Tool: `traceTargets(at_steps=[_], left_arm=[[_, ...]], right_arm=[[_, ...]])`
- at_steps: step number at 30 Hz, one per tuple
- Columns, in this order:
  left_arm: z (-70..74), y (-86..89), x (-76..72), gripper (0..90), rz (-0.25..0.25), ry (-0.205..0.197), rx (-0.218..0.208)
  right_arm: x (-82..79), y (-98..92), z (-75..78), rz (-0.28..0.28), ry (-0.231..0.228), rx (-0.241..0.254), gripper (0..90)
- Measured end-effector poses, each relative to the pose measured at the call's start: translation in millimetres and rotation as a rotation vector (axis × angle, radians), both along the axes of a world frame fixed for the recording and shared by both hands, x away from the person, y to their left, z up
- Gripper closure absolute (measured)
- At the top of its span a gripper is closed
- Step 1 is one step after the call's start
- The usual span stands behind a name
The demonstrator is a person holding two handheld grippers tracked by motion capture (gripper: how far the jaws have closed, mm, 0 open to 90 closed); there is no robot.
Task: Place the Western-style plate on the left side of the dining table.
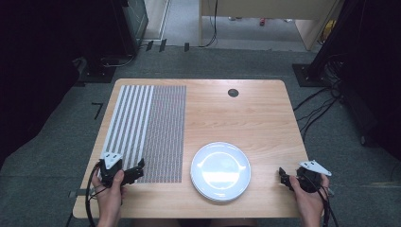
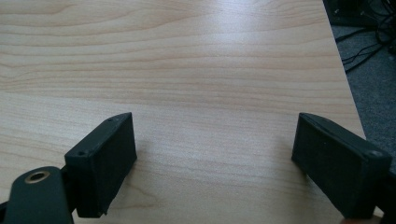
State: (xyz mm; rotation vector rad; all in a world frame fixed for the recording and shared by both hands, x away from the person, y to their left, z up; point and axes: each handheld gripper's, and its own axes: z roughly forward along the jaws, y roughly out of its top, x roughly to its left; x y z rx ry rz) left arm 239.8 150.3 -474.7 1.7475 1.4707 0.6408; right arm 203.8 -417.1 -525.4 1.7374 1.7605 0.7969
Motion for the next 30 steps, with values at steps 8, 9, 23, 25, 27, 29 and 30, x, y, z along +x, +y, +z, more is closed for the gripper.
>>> traceTargets(at_steps=[8, 9, 23, 25, 27, 29, 30], left_arm=[[-4.9, -41.7, -1.8, 8.4, -0.098, -0.004, 0.006], [-5.9, -46.1, -2.5, 8.4, -0.108, -0.002, 0.004], [-12.9, -89.5, -10.7, 8.4, -0.218, 0.024, -0.045], [-13.9, -93.5, -11.6, 8.4, -0.222, 0.030, -0.049], [-14.6, -97.4, -12.8, 8.3, -0.234, 0.036, -0.050], [-16.1, -102.9, -14.2, 8.4, -0.245, 0.041, -0.048], [-16.4, -104.6, -14.6, 8.4, -0.247, 0.044, -0.052]], right_arm=[[0.1, 0.0, 0.0, 0.001, 0.000, -0.001, 12.8], [0.1, 0.0, 0.0, 0.001, 0.000, -0.001, 12.8], [2.4, 16.0, 2.6, -0.048, -0.028, 0.039, 12.0], [4.0, 25.2, 6.5, -0.042, -0.048, 0.073, 12.9], [5.3, 40.4, 12.2, 0.011, -0.062, 0.107, 13.6], [6.2, 51.9, 15.8, 0.047, -0.070, 0.143, 13.8], [6.8, 57.7, 17.5, 0.062, -0.077, 0.160, 13.9]])
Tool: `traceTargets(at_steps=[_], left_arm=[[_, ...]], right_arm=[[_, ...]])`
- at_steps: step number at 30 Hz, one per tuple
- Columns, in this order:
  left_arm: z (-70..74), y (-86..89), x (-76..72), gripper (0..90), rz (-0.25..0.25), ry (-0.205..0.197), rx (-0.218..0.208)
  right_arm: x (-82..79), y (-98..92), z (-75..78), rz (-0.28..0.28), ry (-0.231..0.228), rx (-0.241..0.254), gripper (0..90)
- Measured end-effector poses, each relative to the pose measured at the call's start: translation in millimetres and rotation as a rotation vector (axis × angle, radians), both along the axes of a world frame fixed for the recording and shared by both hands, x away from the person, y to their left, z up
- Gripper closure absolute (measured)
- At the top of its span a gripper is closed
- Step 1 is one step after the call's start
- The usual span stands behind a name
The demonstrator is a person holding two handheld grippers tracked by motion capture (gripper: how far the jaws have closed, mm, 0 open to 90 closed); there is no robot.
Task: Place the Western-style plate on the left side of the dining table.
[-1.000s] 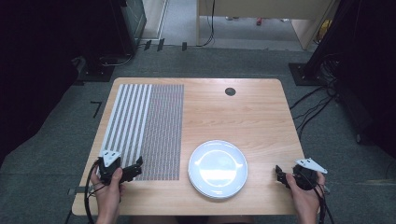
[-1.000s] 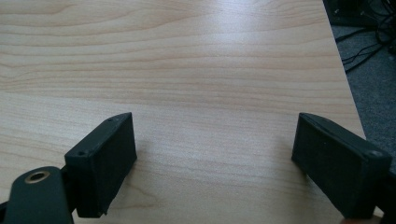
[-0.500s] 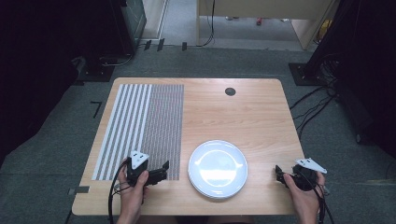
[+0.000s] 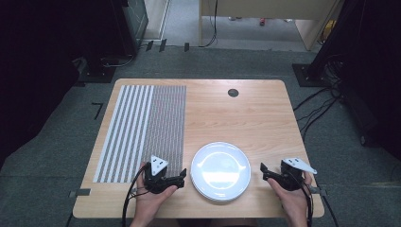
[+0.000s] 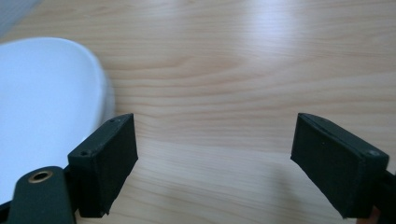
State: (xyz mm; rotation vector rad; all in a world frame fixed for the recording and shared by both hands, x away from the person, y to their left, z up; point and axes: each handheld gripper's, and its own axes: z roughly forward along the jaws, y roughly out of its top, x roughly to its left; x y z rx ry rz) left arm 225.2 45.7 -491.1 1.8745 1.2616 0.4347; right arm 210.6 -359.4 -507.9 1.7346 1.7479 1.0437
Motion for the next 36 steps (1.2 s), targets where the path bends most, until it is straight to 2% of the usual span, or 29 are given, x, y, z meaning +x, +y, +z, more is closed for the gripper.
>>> traceTargets(at_steps=[2, 3, 4, 7, 8, 9, 10, 11, 12, 13, 14, 16, 18, 20, 22, 23, 25, 26, 31, 32, 35, 36], left_arm=[[-0.3, -2.8, -1.0, 8.5, -0.010, 0.001, -0.004], [-0.3, -2.8, -1.0, 8.5, -0.010, 0.001, -0.004], [0.2, -5.0, -2.1, 8.6, -0.022, 0.005, -0.016], [0.8, -7.0, -3.4, 8.8, -0.032, 0.007, -0.038], [1.2, -8.1, -4.3, 11.9, -0.035, 0.005, -0.040], [1.4, -9.3, -5.5, 11.9, -0.033, -0.001, -0.038], [1.2, -10.7, -6.6, 14.0, -0.040, -0.006, -0.034], [0.8, -12.4, -7.5, 15.4, -0.044, -0.004, -0.036], [0.8, -12.4, -7.5, 16.7, -0.044, -0.004, -0.036], [0.1, -13.5, -8.3, 16.7, -0.043, -0.001, -0.037], [-1.4, -14.3, -8.9, 23.2, -0.035, 0.010, -0.044], [-3.0, -15.4, -9.4, 24.9, -0.033, 0.023, -0.052], [-5.4, -18.5, -11.8, 32.8, -0.039, 0.032, -0.061], [-6.6, -19.9, -13.2, 41.1, -0.053, 0.042, -0.076], [-7.1, -20.3, -13.5, 49.0, -0.064, 0.051, -0.083], [-8.1, -21.0, -13.8, 49.0, -0.070, 0.058, -0.087], [-9.9, -22.0, -13.7, 54.0, -0.064, 0.077, -0.081], [-10.8, -21.4, -13.7, 56.8, -0.058, 0.090, -0.093], [-11.6, -20.8, -13.8, 65.8, -0.061, 0.096, -0.100], [-11.9, -20.9, -13.6, 66.7, -0.073, 0.102, -0.109], [-12.2, -20.8, -13.3, 68.1, -0.074, 0.103, -0.112], [-12.4, -20.3, -12.5, 68.2, -0.076, 0.107, -0.114]], right_arm=[[1.3, 11.5, 3.3, 0.026, -0.015, 0.016, 14.1], [1.3, 11.5, 3.3, 0.026, -0.015, 0.016, 14.1], [1.6, 24.3, 7.5, 0.052, -0.044, 0.024, 15.3], [2.0, 33.9, 10.2, 0.075, -0.050, 0.025, 16.7], [1.3, 45.1, 12.9, 0.084, -0.063, 0.031, 22.0], [1.3, 45.1, 12.9, 0.084, -0.063, 0.031, 22.0], [0.7, 49.3, 13.5, 0.084, -0.066, 0.034, 26.8], [-0.4, 55.1, 13.6, 0.092, -0.071, 0.056, 40.2], [-0.4, 55.1, 13.6, 0.092, -0.071, 0.056, 40.2], [-0.6, 56.5, 13.4, 0.101, -0.068, 0.069, 44.6], [-0.1, 59.6, 12.0, 0.125, -0.059, 0.082, 51.1], [0.3, 60.5, 11.5, 0.125, -0.057, 0.083, 52.2], [-0.2, 63.4, 7.4, 0.115, -0.067, 0.064, 57.2], [-0.4, 62.9, 6.4, 0.100, -0.056, 0.072, 60.3], [-0.3, 60.3, 5.7, 0.089, -0.028, 0.093, 63.8], [-0.3, 60.3, 5.7, 0.089, -0.028, 0.093, 63.8], [-1.5, 57.9, 4.7, 0.066, -0.013, 0.117, 71.7], [-2.1, 55.8, 2.9, 0.060, -0.009, 0.149, 77.3], [-3.6, 55.4, -0.3, 0.036, -0.007, 0.181, 83.0], [-4.6, 53.1, -0.9, 0.026, -0.005, 0.208, 85.4], [-5.0, 51.6, -1.3, 0.024, -0.008, 0.224, 86.6], [-5.1, 49.8, -0.8, 0.014, -0.009, 0.243, 88.0]])
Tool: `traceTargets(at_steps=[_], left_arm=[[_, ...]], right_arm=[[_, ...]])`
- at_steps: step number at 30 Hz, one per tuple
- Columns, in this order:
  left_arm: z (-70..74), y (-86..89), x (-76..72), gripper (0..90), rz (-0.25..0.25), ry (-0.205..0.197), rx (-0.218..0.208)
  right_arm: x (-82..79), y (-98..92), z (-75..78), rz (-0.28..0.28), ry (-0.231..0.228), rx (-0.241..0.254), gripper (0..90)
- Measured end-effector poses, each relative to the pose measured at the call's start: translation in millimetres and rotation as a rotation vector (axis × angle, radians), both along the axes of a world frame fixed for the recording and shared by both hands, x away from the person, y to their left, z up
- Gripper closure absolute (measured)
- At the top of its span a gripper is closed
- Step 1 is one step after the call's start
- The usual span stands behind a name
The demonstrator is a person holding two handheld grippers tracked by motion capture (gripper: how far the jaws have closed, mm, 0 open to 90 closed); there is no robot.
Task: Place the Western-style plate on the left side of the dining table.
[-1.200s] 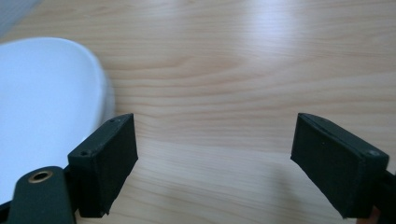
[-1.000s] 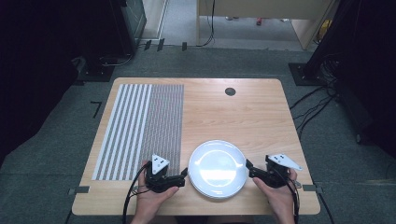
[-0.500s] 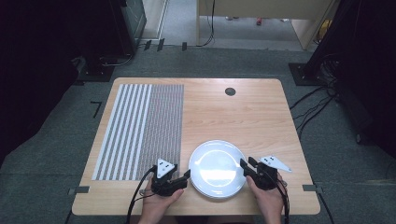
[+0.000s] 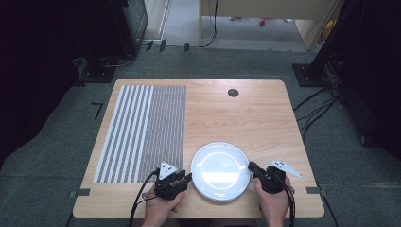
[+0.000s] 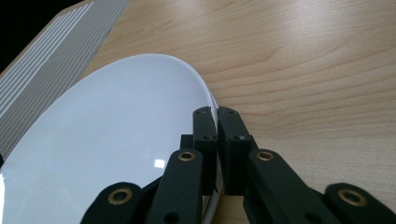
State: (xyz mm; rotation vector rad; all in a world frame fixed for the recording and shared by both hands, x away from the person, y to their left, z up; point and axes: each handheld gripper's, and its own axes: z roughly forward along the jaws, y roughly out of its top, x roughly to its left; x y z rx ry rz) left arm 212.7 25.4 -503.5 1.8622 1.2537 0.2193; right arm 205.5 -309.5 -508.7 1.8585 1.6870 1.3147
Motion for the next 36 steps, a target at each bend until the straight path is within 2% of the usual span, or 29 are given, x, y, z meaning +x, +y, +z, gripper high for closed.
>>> traceTargets(at_steps=[4, 6, 7, 8, 10, 11, 14, 18, 21, 26, 28, 33, 36], left_arm=[[-0.2, 1.5, 1.4, 68.5, -0.005, 0.011, -0.011], [0.6, 3.5, 2.0, 67.7, -0.006, 0.021, -0.042], [0.6, 3.5, 2.0, 66.9, -0.006, 0.021, -0.042], [2.7, 4.8, 2.2, 66.5, -0.014, 0.030, -0.072], [4.1, 4.4, 1.7, 64.4, -0.023, 0.027, -0.080], [4.4, 3.7, 1.7, 64.4, -0.032, 0.029, -0.082], [1.1, -2.4, -0.2, 63.1, -0.053, 0.026, -0.051], [0.5, -4.2, -0.8, 64.0, -0.074, 0.027, -0.049], [1.1, -1.1, 1.6, 66.6, -0.080, 0.044, -0.068], [2.0, 0.2, 2.6, 69.1, -0.077, 0.053, -0.076], [2.5, 2.0, 3.6, 69.9, -0.084, 0.065, -0.086], [3.0, 4.2, 5.3, 68.7, -0.095, 0.073, -0.091], [3.4, 7.0, 7.7, 66.7, -0.100, 0.067, -0.079]], right_arm=[[0.0, -1.4, -0.1, -0.001, 0.004, 0.017, 88.2], [0.3, -2.4, -0.4, -0.002, 0.009, 0.033, 88.1], [0.4, -3.4, -0.3, -0.002, 0.016, 0.043, 88.2], [0.6, -3.8, -0.5, -0.003, 0.018, 0.049, 88.2], [0.5, -4.0, -0.3, -0.005, 0.022, 0.054, 88.3], [0.5, -4.0, -0.3, -0.005, 0.022, 0.054, 88.3], [0.6, -2.5, -0.1, 0.010, 0.030, 0.063, 88.3], [0.7, -3.8, -0.3, 0.007, 0.039, 0.081, 88.1], [0.5, -5.9, -2.7, 0.013, 0.052, 0.118, 87.1], [-0.2, -4.6, -2.5, 0.012, 0.051, 0.106, 87.1], [-1.3, -5.5, -3.0, 0.008, 0.054, 0.124, 87.2], [-2.0, -4.6, -2.3, 0.014, 0.059, 0.120, 87.3], [-2.0, -6.4, -3.0, 0.022, 0.068, 0.155, 87.9]])
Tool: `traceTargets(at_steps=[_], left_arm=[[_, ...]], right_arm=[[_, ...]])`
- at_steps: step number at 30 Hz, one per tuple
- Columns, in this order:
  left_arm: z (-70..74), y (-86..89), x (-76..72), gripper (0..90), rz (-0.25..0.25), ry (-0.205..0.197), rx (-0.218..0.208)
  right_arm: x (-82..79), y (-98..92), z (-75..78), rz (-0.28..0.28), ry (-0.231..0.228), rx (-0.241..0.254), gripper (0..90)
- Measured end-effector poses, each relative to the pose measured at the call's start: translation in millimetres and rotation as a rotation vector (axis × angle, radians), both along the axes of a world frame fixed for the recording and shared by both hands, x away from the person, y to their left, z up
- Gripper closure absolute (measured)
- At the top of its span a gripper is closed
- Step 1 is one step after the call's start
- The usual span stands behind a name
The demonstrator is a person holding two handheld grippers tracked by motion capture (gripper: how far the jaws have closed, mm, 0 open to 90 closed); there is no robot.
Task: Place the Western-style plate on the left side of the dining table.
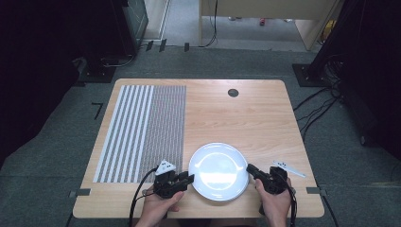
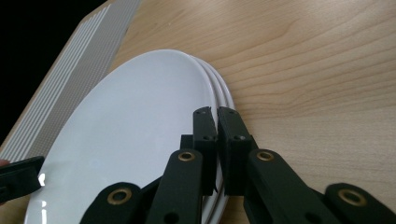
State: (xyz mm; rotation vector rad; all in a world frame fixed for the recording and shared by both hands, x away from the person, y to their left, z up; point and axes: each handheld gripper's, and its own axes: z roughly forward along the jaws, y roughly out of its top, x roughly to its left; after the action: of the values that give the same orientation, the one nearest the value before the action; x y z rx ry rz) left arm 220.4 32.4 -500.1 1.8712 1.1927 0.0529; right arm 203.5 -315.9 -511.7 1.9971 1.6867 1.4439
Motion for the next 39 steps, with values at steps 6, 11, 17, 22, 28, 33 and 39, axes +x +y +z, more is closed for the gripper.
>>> traceTargets(at_steps=[6, 11, 17, 22, 28, 33, 39], left_arm=[[0.9, 4.9, 2.8, 61.1, 0.030, 0.002, 0.022], [-0.2, -1.5, 0.6, 58.5, 0.005, 0.006, 0.028], [-0.9, -3.6, -0.3, 58.4, -0.008, 0.015, 0.037], [-2.2, -5.7, 0.1, 58.2, -0.023, 0.034, 0.034], [-3.0, -6.0, -0.7, 58.1, -0.016, 0.032, 0.028], [-3.4, -3.0, 1.1, 56.6, -0.009, 0.053, 0.006], [1.9, 3.6, 3.4, 52.4, 0.038, 0.030, 0.028]], right_arm=[[-0.9, 0.1, 3.8, 0.024, -0.051, 0.056, 86.0], [-0.1, 2.8, -0.9, 0.016, -0.032, -0.013, 83.7], [-0.7, 4.3, -1.1, 0.017, -0.028, -0.007, 83.0], [0.1, 3.9, -2.6, 0.010, -0.026, 0.007, 83.0], [-0.8, 2.9, -3.7, 0.007, -0.023, 0.033, 83.7], [-0.1, 7.1, -5.1, 0.023, -0.021, 0.048, 83.8], [0.1, 15.9, -8.4, 0.070, -0.003, 0.110, 83.5]])
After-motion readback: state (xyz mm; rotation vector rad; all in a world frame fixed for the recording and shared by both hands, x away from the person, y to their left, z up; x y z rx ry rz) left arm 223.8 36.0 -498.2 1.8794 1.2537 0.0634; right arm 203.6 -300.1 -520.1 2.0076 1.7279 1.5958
